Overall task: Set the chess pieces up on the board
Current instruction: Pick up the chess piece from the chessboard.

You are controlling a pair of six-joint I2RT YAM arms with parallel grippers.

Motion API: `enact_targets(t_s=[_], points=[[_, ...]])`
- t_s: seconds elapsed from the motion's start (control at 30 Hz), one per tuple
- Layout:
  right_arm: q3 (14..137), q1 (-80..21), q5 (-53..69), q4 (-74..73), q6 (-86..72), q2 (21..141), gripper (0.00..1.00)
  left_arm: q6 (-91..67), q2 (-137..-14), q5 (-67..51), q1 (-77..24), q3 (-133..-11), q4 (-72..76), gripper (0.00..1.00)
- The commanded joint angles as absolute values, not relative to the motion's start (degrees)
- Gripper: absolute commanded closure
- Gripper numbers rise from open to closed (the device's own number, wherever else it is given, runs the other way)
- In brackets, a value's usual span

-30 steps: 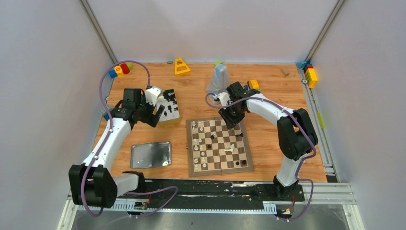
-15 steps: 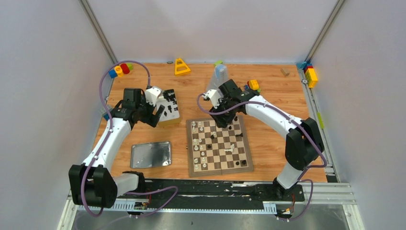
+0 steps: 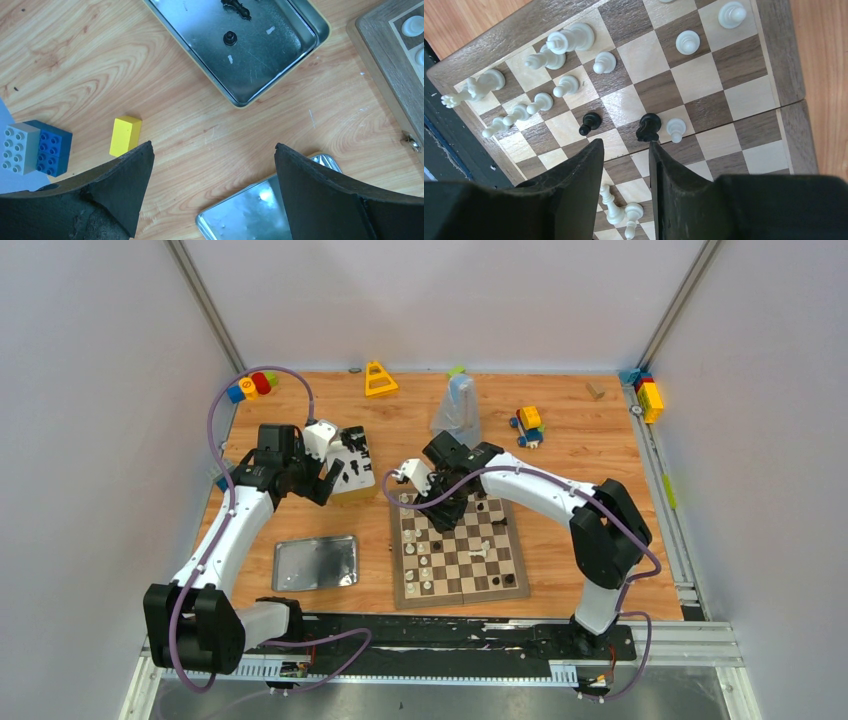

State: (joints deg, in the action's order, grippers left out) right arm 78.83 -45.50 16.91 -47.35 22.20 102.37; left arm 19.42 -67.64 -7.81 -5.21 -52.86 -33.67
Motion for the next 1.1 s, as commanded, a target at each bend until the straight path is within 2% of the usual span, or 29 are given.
enact_targets(t_s=[0.0, 0.83, 1.07], points=[[81.0, -45.6, 17.0, -47.3, 22.8, 103.8, 0.61, 19.0, -66.5, -7.9, -4.7, -53.4, -33.1, 0.02], [82.8, -45.7, 14.8, -46.9, 23.6, 108.0, 0.62, 19.2, -66.7, -7.9, -4.8, -53.1, -33.0, 0.02], [83.3, -45.6, 15.2, -46.9, 23.5, 108.6, 0.65, 19.3, -66.8, -7.9, -4.8, -53.1, -33.0, 0.02]])
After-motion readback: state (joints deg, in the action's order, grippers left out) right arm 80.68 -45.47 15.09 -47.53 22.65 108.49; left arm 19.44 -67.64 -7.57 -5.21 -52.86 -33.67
